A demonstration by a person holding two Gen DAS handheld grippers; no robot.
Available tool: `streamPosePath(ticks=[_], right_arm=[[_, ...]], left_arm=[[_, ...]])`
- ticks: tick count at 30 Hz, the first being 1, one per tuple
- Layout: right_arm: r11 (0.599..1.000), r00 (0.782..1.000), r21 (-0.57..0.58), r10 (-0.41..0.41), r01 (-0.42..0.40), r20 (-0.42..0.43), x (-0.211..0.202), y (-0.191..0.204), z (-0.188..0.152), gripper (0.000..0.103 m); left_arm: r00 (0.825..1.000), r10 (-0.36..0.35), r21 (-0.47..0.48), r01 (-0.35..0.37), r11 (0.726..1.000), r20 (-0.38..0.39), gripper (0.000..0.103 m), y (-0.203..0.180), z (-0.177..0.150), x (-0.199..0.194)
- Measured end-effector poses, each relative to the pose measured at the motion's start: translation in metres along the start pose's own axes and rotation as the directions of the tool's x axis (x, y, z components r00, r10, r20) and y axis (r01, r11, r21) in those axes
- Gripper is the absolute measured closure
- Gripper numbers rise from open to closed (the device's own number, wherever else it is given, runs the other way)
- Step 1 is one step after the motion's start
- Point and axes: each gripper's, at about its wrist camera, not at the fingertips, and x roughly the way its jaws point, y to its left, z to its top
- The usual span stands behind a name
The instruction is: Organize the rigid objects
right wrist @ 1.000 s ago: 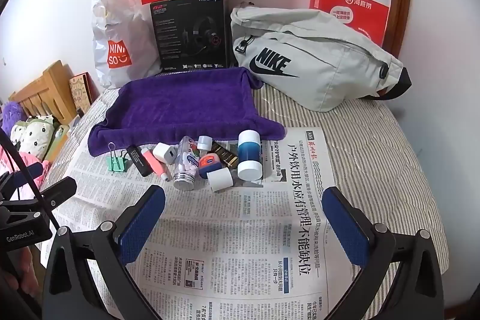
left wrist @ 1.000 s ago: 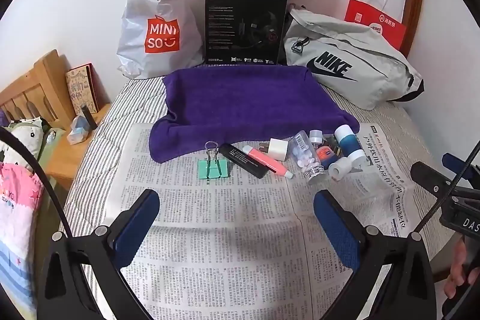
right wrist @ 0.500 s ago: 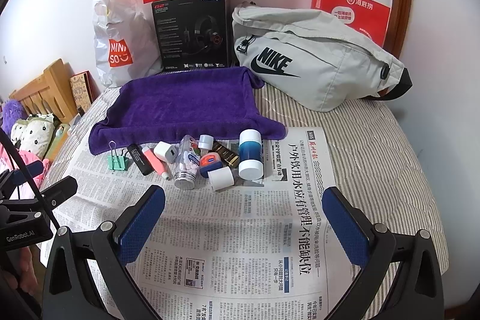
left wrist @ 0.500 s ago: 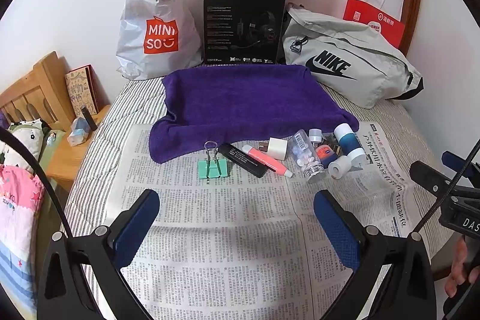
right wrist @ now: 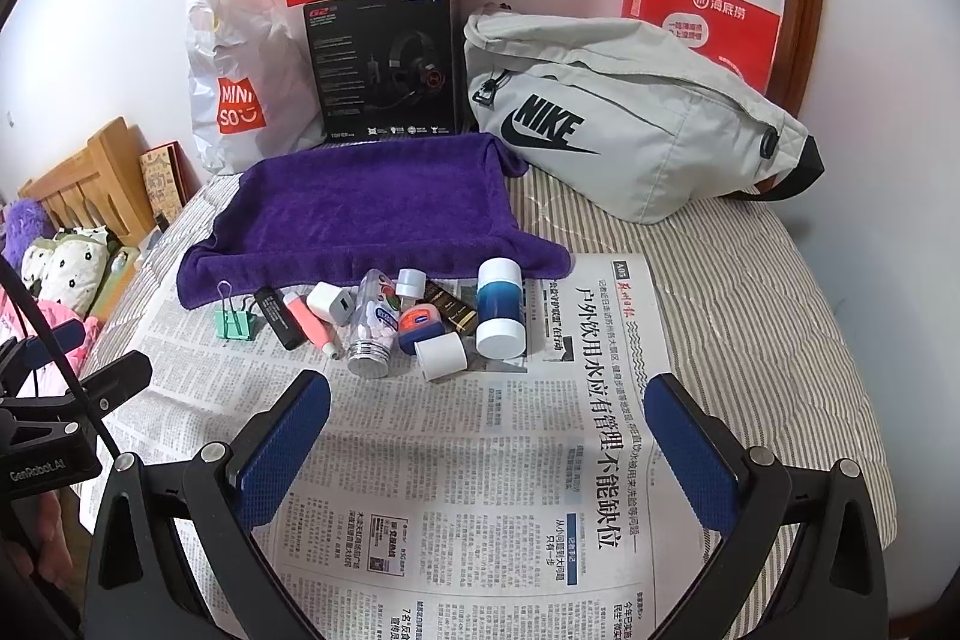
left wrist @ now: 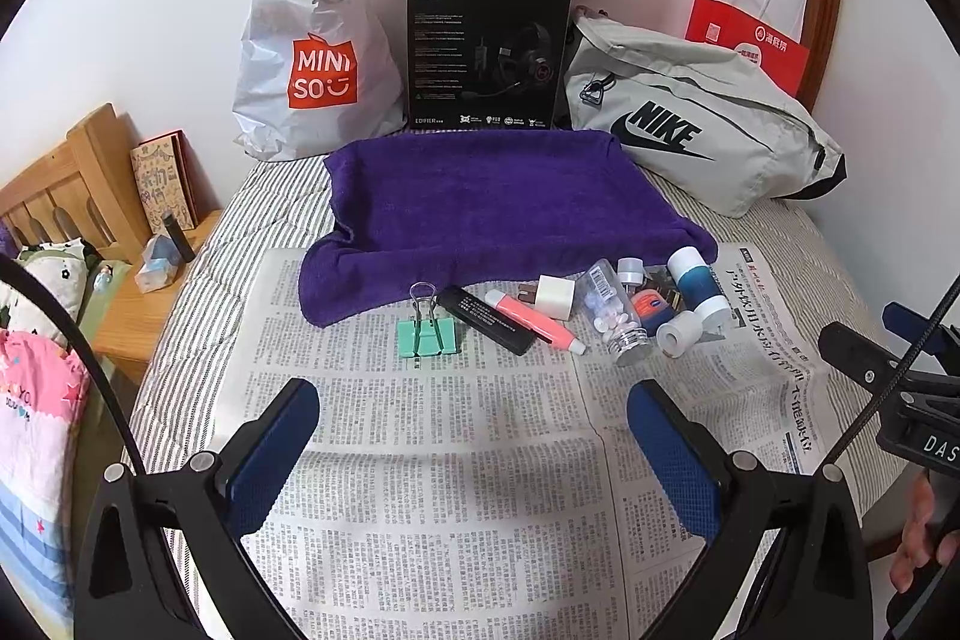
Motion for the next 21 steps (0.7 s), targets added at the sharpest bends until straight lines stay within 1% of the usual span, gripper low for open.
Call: streamPosePath(ticks=[21], right_arm=[[1.000,1.000,0.000,0.001,-0.001,-0.014,0.0024,-0.0005,-0.0001,0.000]], left_arm=[[1.000,0.004,-0.001,-0.004,1.000,0.000,0.000,-0.0002,0.0002,-0.0006]])
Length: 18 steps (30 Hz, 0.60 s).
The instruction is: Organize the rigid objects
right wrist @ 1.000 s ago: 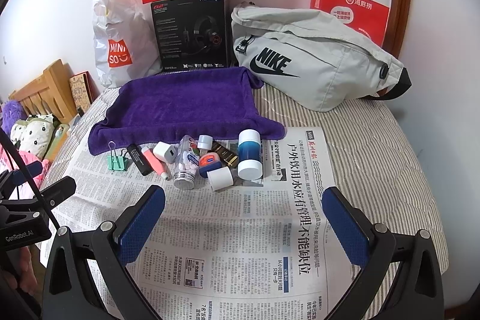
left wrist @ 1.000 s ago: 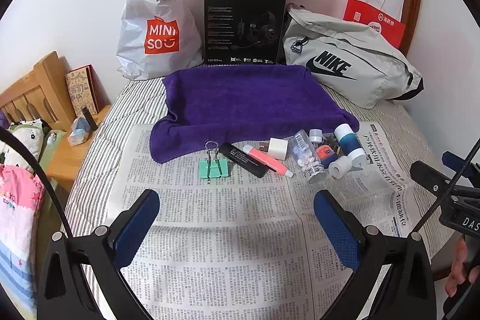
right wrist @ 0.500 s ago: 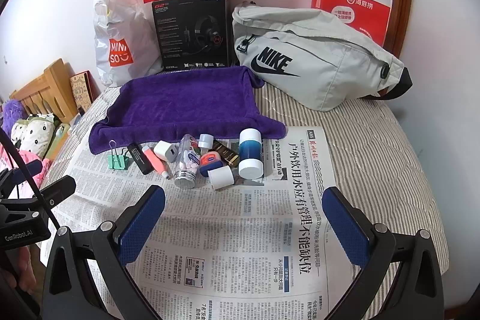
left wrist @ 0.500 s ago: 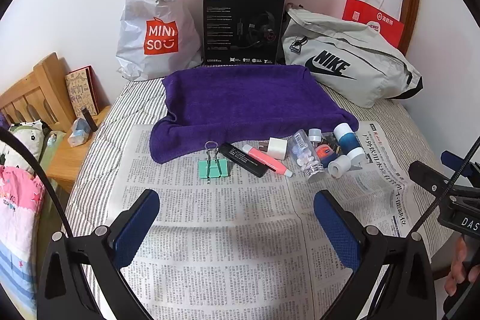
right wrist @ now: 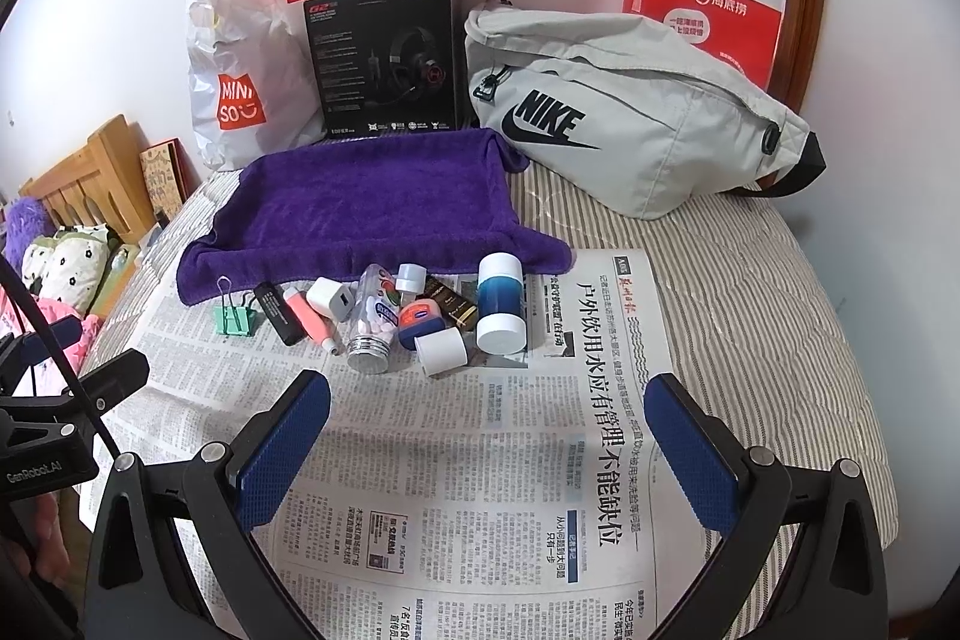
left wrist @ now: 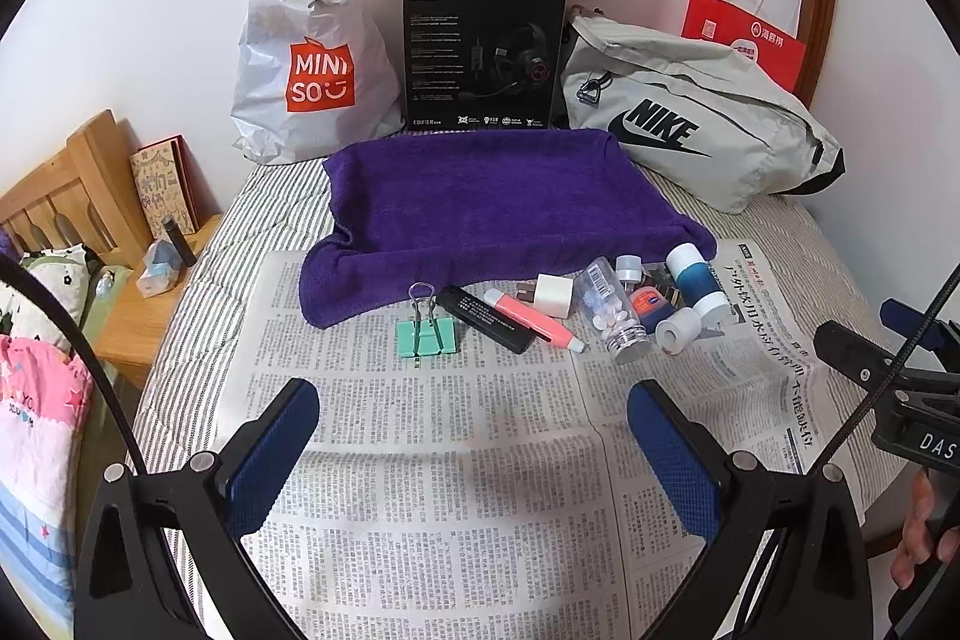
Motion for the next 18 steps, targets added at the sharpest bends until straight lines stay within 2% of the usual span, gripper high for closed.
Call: streamPosePath(ticks=[18], right_arm=[[1.000,1.000,0.003,-0.001,0.001,-0.005,0.0013,-0.0002,-0.0007,0.000]], left_arm=[[1.000,0.002,0.010,-0.002,1.000,0.002,0.000,-0.0017,0.0015,-0.0037]])
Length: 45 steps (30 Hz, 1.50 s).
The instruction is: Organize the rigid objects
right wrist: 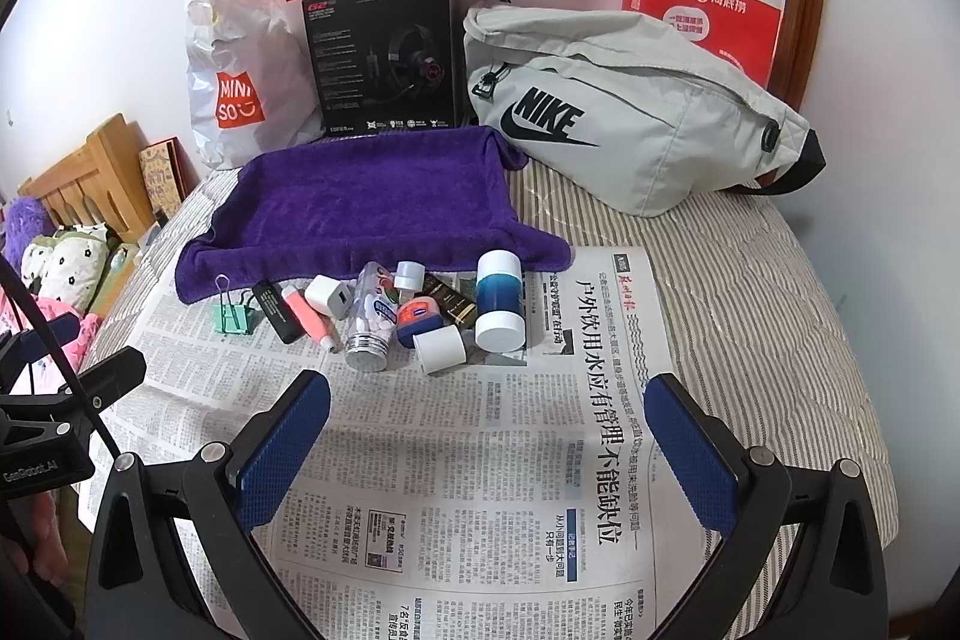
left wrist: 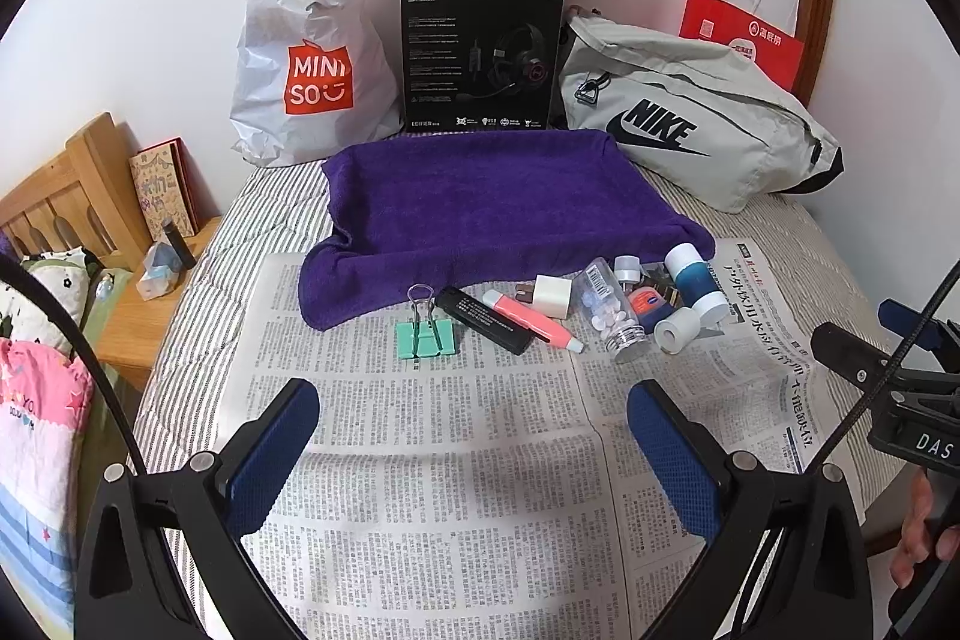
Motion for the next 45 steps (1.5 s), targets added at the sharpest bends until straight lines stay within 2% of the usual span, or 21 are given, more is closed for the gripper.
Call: streamPosePath(ticks=[9,15,20,23,28,30,32,33,35,39,43,45], right_arm=[[1.000,1.000,-0.006,0.004,-0.004,0.000,0.003,0.001,0.001,0.000],[0.999,0.999,-0.040,0.022,-0.021,0.029,0.006,0.005,0.004,0.000],[0.999,0.999,-0.025,0.047,-0.047,0.024,0.020,0.003,0.004,0.000],[0.997,0.997,0.002,0.080,-0.080,0.016,0.029,-0.003,0.003,0.000],[0.996,0.997,0.036,0.080,-0.080,-0.015,0.048,-0.017,0.003,0.000],[0.997,0.997,0.036,0.073,-0.072,-0.023,0.053,-0.019,0.003,0.000],[0.998,0.997,0.032,0.063,-0.062,-0.041,0.061,-0.023,0.003,0.000],[0.998,0.997,0.032,0.061,-0.060,-0.048,0.064,-0.024,0.003,0.000],[0.998,0.996,0.033,0.059,-0.057,-0.066,0.073,-0.028,0.003,0.000],[0.998,0.994,0.043,0.049,-0.045,-0.100,0.087,-0.035,0.004,0.000],[0.998,0.991,0.044,0.053,-0.048,-0.120,0.098,-0.035,0.006,0.000],[0.998,0.990,0.041,0.061,-0.056,-0.126,0.102,-0.033,0.006,0.000]], left_arm=[[1.000,0.002,0.006,-0.002,1.000,0.000,0.000,0.000,0.002,0.001],[1.000,-0.002,-0.003,0.002,1.000,-0.014,0.000,0.007,0.004,0.016],[0.999,-0.005,-0.020,0.004,1.000,-0.037,0.000,0.017,0.002,0.044],[0.998,0.021,-0.018,-0.022,1.000,-0.060,0.000,0.020,0.002,0.064],[0.996,0.041,-0.027,-0.044,0.999,-0.085,0.001,0.026,0.005,0.098],[0.995,0.037,-0.042,-0.042,0.998,-0.095,0.009,0.027,0.005,0.112],[0.991,0.034,-0.047,-0.040,0.998,-0.129,0.013,0.029,0.004,0.132],[0.989,0.044,-0.046,-0.051,0.998,-0.143,0.014,0.030,0.004,0.140],[0.986,0.070,-0.058,-0.079,0.995,-0.150,0.023,0.034,0.002,0.152],[0.987,0.073,-0.066,-0.083,0.994,-0.141,0.025,0.037,0.004,0.160],[0.991,0.043,-0.060,-0.051,0.997,-0.130,0.027,0.035,0.007,0.164],[0.991,0.058,-0.045,-0.064,0.997,-0.121,0.032,0.033,0.007,0.165]])
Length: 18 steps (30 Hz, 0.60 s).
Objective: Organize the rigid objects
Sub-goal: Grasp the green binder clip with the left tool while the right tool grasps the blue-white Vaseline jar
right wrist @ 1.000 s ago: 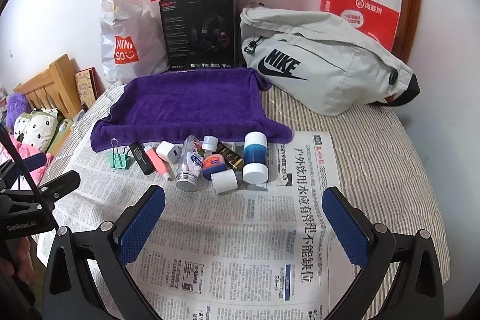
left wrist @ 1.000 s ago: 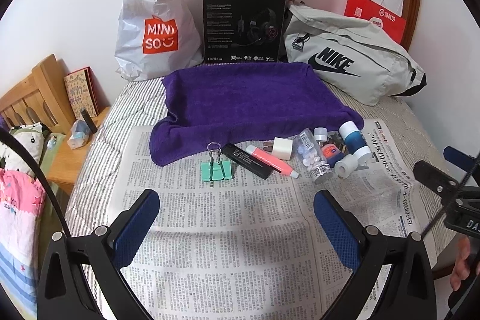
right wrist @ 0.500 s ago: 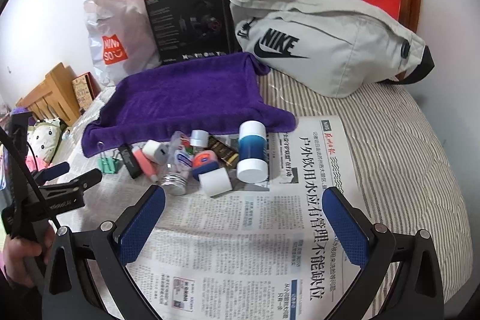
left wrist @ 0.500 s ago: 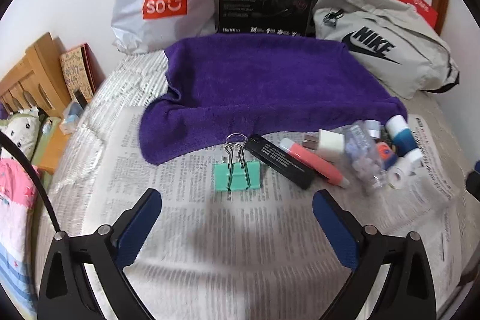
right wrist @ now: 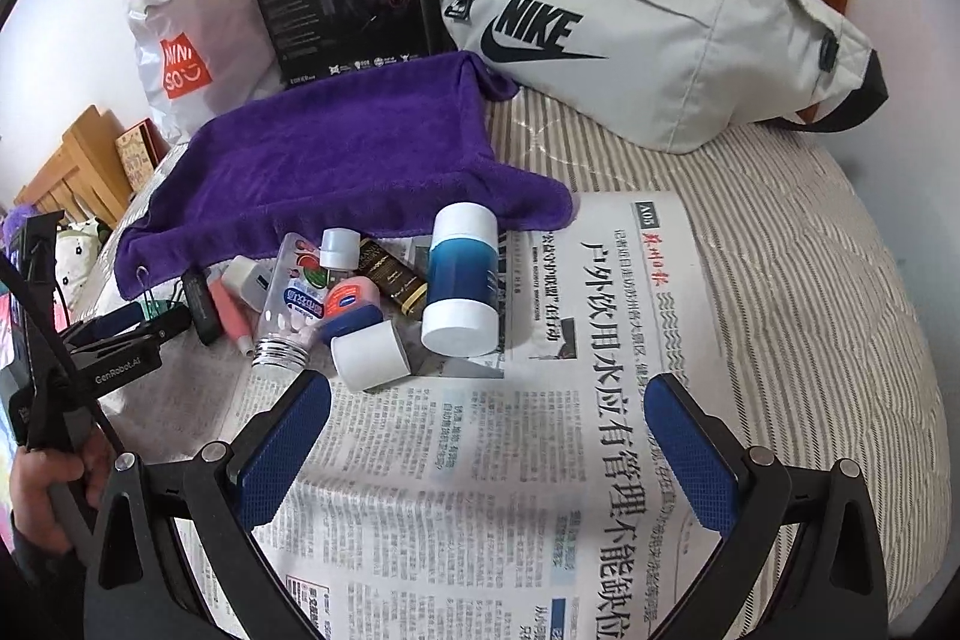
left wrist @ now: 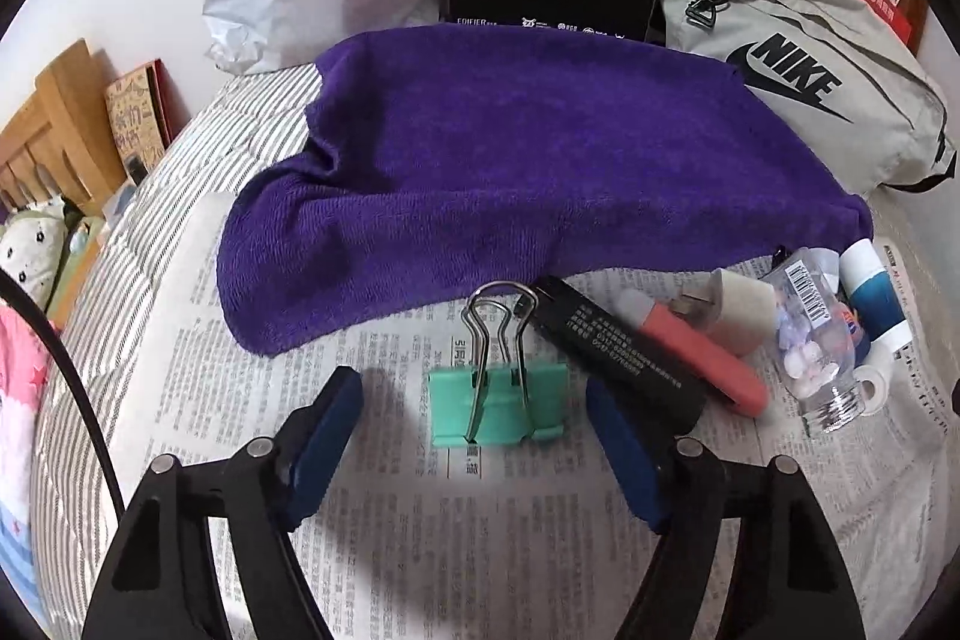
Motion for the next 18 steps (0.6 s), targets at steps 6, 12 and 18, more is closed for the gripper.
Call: streamPosePath(ticks=[6,12,18], right_arm=[[1.000,0.999,0.007,0.031,-0.031,-0.011,0.007,0.001,0.006,0.000],[1.000,0.999,0.021,0.023,-0.023,-0.022,0.025,-0.002,0.028,0.006],[0.999,0.998,-0.035,0.004,-0.006,-0.065,0.062,0.002,0.046,0.026]], left_arm=[[0.999,-0.042,0.005,0.042,0.999,0.020,0.064,0.004,-0.001,-0.005],[0.998,-0.054,0.020,0.053,0.998,0.033,0.064,0.006,-0.005,-0.006],[0.998,-0.037,0.040,0.036,0.999,0.041,0.064,0.004,-0.006,-0.006]])
